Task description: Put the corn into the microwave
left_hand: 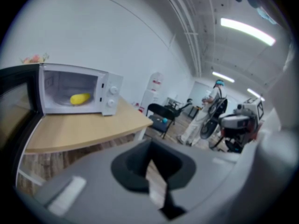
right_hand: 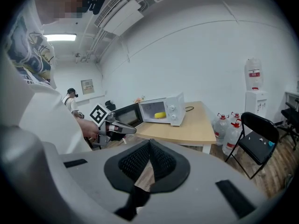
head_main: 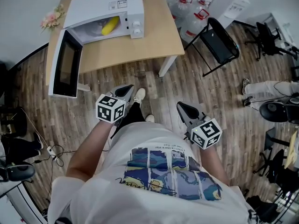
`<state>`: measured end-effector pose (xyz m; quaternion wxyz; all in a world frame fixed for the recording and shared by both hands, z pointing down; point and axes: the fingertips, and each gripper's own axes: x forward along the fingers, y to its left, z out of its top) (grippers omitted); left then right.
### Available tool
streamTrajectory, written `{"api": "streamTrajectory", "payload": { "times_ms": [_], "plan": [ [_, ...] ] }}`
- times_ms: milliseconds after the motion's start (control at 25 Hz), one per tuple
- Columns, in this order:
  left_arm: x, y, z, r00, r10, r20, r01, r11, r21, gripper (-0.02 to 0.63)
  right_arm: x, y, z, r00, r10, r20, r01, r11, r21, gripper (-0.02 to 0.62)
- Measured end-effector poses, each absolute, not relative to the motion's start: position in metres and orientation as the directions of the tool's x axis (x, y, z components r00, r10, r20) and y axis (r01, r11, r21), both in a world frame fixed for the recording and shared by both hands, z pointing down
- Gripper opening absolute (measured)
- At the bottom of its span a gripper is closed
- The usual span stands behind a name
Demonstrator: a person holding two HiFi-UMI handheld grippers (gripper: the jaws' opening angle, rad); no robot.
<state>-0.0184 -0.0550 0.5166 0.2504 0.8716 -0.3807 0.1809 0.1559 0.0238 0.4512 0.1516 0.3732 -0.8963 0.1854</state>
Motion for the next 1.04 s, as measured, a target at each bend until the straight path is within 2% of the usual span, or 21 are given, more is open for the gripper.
{"api": "streamTrajectory", "payload": {
  "times_ms": [760, 1040],
  "plan": [
    [-0.009, -0.045, 0.515, 0.645, -0.54, 0.541, -0.75, -0.583, 0.311, 0.009, 0.16, 0.021, 0.471, -0.689, -0.585, 0.427, -0.712, 0.656, -0.25, 0.009],
    [0.004, -0.062, 0.484, 0.676, -0.545, 0.496, -0.719, -0.637, 0.279, 0.009, 0.163, 0.017, 0.47, -0.67, -0.598, 0.44, -0.731, 0.632, -0.255, 0.009]
  ]
}}
